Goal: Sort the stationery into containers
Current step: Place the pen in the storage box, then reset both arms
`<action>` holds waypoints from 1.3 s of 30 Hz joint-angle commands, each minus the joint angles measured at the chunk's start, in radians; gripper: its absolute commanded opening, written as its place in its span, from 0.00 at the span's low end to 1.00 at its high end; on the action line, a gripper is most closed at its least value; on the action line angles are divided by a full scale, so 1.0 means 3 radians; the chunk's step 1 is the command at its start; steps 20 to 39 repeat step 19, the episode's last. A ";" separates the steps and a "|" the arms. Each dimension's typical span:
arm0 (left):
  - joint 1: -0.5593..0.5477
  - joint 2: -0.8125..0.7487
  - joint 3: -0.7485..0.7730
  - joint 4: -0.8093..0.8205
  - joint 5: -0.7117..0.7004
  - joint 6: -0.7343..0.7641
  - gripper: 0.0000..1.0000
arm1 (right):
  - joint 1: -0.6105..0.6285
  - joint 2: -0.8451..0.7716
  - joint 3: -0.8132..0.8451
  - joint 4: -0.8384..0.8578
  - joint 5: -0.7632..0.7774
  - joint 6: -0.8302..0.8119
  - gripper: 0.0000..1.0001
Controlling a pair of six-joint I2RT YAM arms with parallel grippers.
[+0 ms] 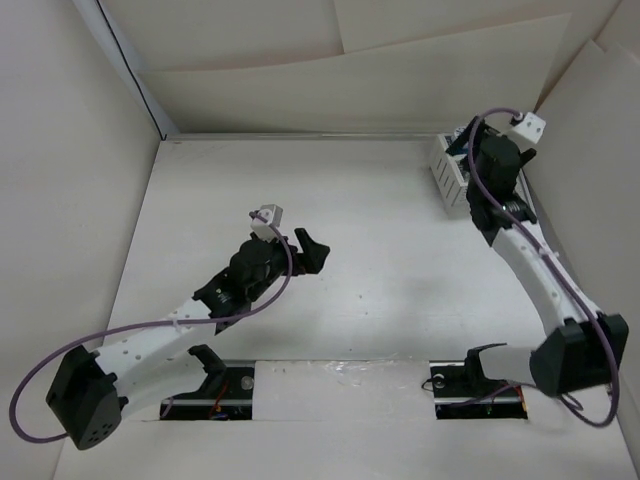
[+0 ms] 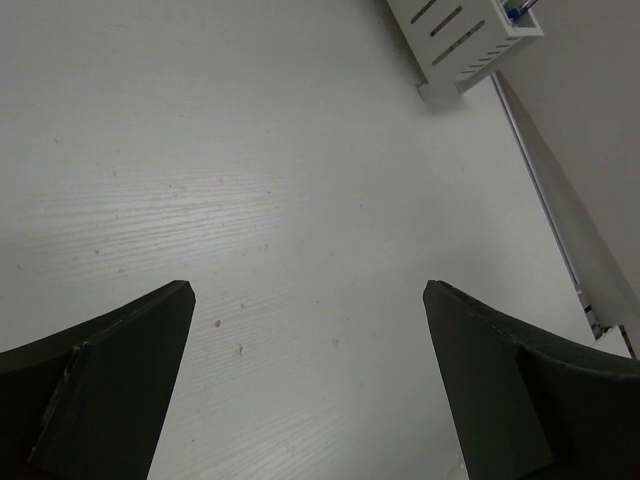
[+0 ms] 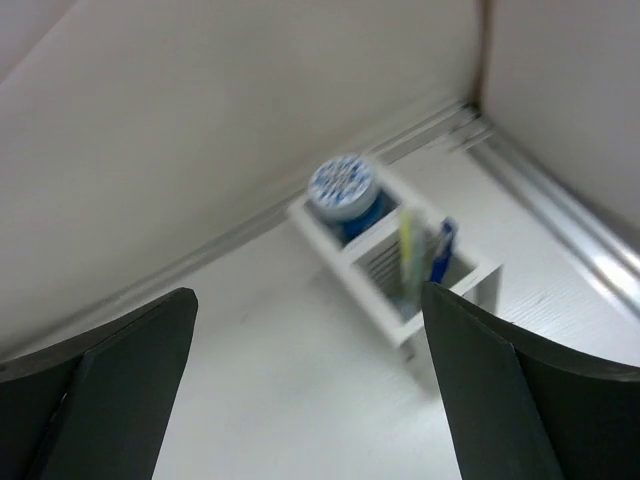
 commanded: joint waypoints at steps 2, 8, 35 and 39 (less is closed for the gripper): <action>-0.0008 -0.0304 0.0292 -0.0279 -0.0203 0.0041 1.00 | 0.0246 -0.0558 -0.0572 -0.0232 -0.1033 0.0265 1.00; -0.0008 -0.0570 0.0405 -0.0708 -0.0679 -0.0060 1.00 | 0.0941 -0.1074 -0.1247 -0.0124 -0.1704 0.0051 1.00; -0.0008 -0.0540 0.0569 -0.1108 -0.0970 -0.0091 1.00 | 0.1698 -0.1285 -0.1503 -0.0058 -0.1638 -0.0139 1.00; -0.0008 -0.0540 0.0569 -0.1108 -0.0970 -0.0091 1.00 | 0.1698 -0.1285 -0.1503 -0.0058 -0.1638 -0.0139 1.00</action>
